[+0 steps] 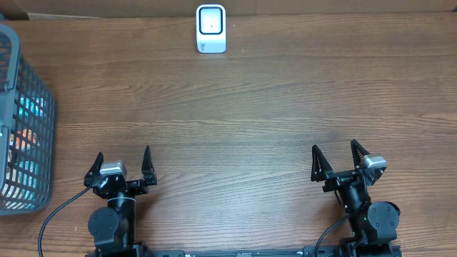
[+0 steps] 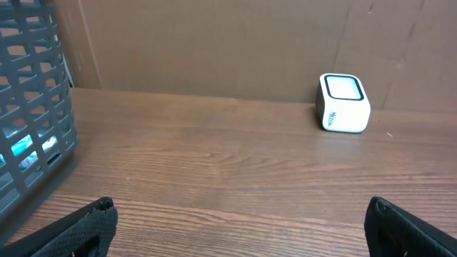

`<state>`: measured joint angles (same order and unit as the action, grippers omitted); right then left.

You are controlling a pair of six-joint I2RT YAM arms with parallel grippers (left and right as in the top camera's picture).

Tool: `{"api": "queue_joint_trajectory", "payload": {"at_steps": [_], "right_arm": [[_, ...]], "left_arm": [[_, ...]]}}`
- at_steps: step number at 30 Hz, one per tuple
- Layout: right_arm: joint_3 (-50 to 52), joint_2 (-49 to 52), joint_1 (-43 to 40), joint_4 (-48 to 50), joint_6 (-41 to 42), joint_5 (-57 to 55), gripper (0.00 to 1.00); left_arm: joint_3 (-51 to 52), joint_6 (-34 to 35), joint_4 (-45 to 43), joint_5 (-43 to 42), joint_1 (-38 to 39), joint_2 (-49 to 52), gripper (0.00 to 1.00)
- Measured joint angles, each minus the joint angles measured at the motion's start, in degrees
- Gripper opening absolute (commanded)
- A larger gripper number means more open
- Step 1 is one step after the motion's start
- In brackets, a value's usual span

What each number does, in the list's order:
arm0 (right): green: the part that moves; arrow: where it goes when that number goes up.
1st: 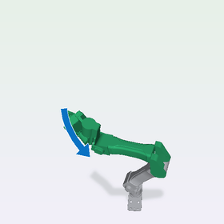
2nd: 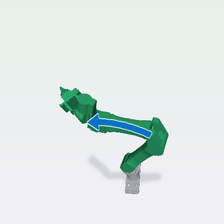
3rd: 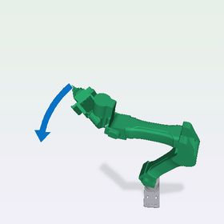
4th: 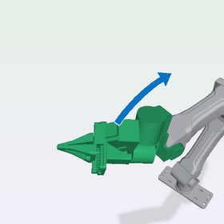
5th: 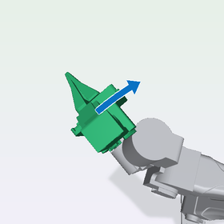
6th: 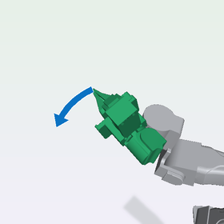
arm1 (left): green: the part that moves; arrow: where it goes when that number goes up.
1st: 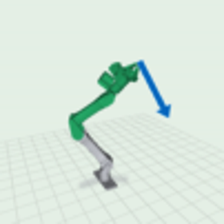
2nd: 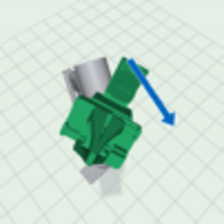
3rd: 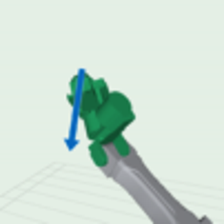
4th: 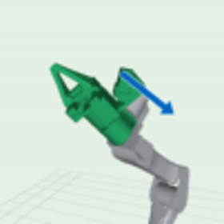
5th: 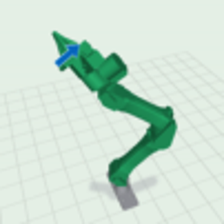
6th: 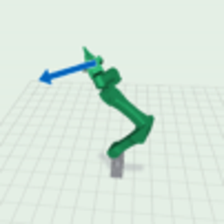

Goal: Scan the item barcode

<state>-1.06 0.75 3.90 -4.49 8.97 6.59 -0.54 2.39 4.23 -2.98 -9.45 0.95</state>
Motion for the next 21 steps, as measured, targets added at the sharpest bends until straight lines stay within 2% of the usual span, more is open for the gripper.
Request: {"api": "queue_joint_trajectory", "payload": {"at_steps": [16, 21], "right_arm": [[0.0, 0.0, 0.0, -0.07, 0.02, 0.0, 1.0], [0.0, 0.0, 0.0, -0.04, 0.02, 0.0, 1.0]], "left_arm": [[-0.46, 0.0, 0.52, -0.7, 0.0, 0.0, 1.0], [-6.62, 0.02, 5.73, -1.05, 0.0, 0.22, 1.0]]}}
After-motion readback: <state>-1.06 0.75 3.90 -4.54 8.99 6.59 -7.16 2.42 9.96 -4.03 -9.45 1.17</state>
